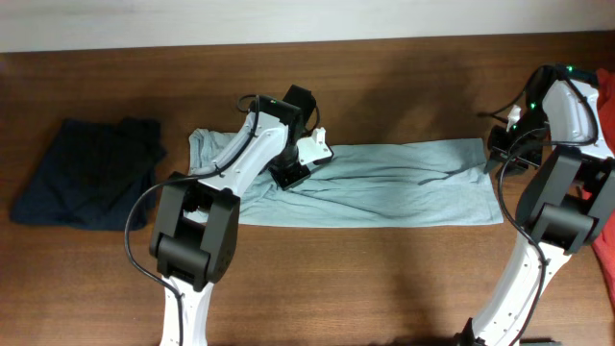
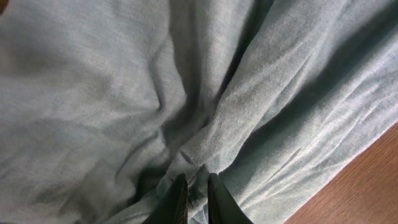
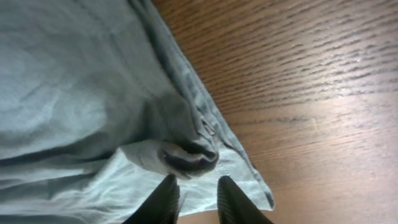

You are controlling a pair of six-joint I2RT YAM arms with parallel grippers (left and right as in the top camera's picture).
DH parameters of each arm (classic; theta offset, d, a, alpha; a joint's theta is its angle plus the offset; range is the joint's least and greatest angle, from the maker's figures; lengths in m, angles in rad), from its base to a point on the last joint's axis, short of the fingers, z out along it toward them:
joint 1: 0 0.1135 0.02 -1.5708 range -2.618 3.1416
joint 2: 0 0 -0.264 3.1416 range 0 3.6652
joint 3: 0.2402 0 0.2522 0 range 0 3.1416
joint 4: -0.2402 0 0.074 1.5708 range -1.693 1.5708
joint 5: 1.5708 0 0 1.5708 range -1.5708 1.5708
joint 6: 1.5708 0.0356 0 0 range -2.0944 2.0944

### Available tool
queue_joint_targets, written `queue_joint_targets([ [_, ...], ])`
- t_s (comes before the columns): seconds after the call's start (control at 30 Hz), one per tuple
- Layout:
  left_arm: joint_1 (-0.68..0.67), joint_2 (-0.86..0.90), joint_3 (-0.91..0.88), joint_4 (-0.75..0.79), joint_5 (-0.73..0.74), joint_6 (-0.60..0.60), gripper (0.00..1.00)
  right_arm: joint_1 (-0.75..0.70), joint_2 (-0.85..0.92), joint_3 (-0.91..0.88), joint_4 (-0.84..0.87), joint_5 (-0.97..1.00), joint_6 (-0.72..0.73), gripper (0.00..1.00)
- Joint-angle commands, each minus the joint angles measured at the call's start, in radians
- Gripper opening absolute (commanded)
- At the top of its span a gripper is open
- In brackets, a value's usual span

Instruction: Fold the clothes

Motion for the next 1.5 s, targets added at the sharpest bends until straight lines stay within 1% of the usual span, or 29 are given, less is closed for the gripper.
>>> queue_joint_targets([
  [0.0, -0.004, -0.003, 0.016, 0.001, 0.011, -0.010, 0.13, 0.004, -0.033, -0.009, 0.000, 0.015, -0.003, 0.51],
  [0.03, -0.004, -0.003, 0.016, 0.001, 0.011, -0.010, 0.13, 0.004, -0.033, -0.009, 0.000, 0.002, -0.003, 0.59],
  [0.07, -0.004, -0.003, 0.016, 0.001, 0.011, -0.010, 0.13, 0.005, -0.033, -0.009, 0.001, -0.011, -0.003, 0.65],
  [0.1, -0.004, -0.003, 0.016, 0.002, 0.011, -0.010, 0.13, 0.005, -0.033, -0.009, 0.006, -0.038, 0.001, 0.76],
  [0.13, -0.004, -0.003, 0.016, 0.004, 0.011, -0.010, 0.13, 0.005, -0.033, -0.009, 0.011, -0.052, 0.016, 0.81],
  [0.17, -0.004, -0.003, 0.016, 0.006, 0.011, -0.010, 0.13, 0.005, -0.033, -0.009, 0.015, -0.051, 0.050, 0.83],
  [0.3, -0.004, -0.003, 0.016, 0.008, 0.011, -0.010, 0.13, 0.005, -0.033, -0.009, 0.020, -0.039, 0.139, 0.82],
  [0.37, -0.004, -0.003, 0.016, 0.007, 0.011, -0.010, 0.13, 0.005, -0.033, -0.009, 0.024, -0.035, 0.160, 0.80],
  [0.43, -0.004, -0.003, 0.016, 0.007, 0.011, -0.010, 0.13, 0.005, -0.032, -0.010, 0.027, -0.022, 0.172, 0.70],
  [0.5, -0.004, -0.003, 0.016, 0.007, 0.011, -0.010, 0.13, 0.005, -0.032, -0.019, 0.035, 0.021, 0.203, 0.65],
  [0.63, -0.004, -0.003, 0.016, 0.007, 0.011, -0.010, 0.13, 0.005, -0.032, -0.083, 0.066, 0.030, 0.208, 0.60],
  [0.7, -0.004, -0.003, 0.016, 0.004, 0.011, -0.010, 0.13, 0.005, -0.032, -0.145, 0.096, 0.030, 0.208, 0.43],
  [0.73, -0.004, -0.003, 0.016, 0.000, 0.011, -0.010, 0.13, 0.002, -0.032, -0.151, 0.093, 0.037, 0.208, 0.28],
  [0.77, -0.004, -0.003, 0.016, -0.005, 0.010, -0.010, 0.13, -0.001, -0.033, -0.151, 0.091, 0.037, 0.206, 0.19],
  [0.8, -0.004, -0.003, 0.016, -0.011, 0.009, -0.010, 0.13, -0.006, -0.038, -0.149, 0.087, 0.037, 0.202, 0.13],
  [0.83, -0.004, -0.003, 0.016, -0.014, 0.007, -0.010, 0.13, -0.013, -0.048, -0.146, 0.081, 0.037, 0.186, 0.11],
  [1.0, -0.004, -0.003, 0.016, -0.013, 0.007, -0.010, 0.13, -0.045, -0.102, -0.143, 0.068, 0.036, 0.126, 0.10],
  [1.13, -0.004, -0.003, 0.016, -0.011, 0.007, -0.010, 0.13, -0.055, -0.120, -0.143, 0.068, 0.036, 0.068, 0.19],
  [1.23, -0.004, -0.003, 0.016, -0.015, 0.007, -0.011, 0.13, -0.056, -0.119, -0.143, 0.073, 0.037, 0.051, 0.22],
  [1.3, -0.004, -0.003, 0.016, -0.019, 0.006, -0.017, 0.13, -0.056, -0.120, -0.143, 0.079, 0.038, 0.051, 0.23],
  [1.47, -0.004, -0.003, 0.019, -0.019, -0.050, -0.088, 0.13, -0.058, -0.119, -0.143, 0.087, 0.104, 0.053, 0.22],
])
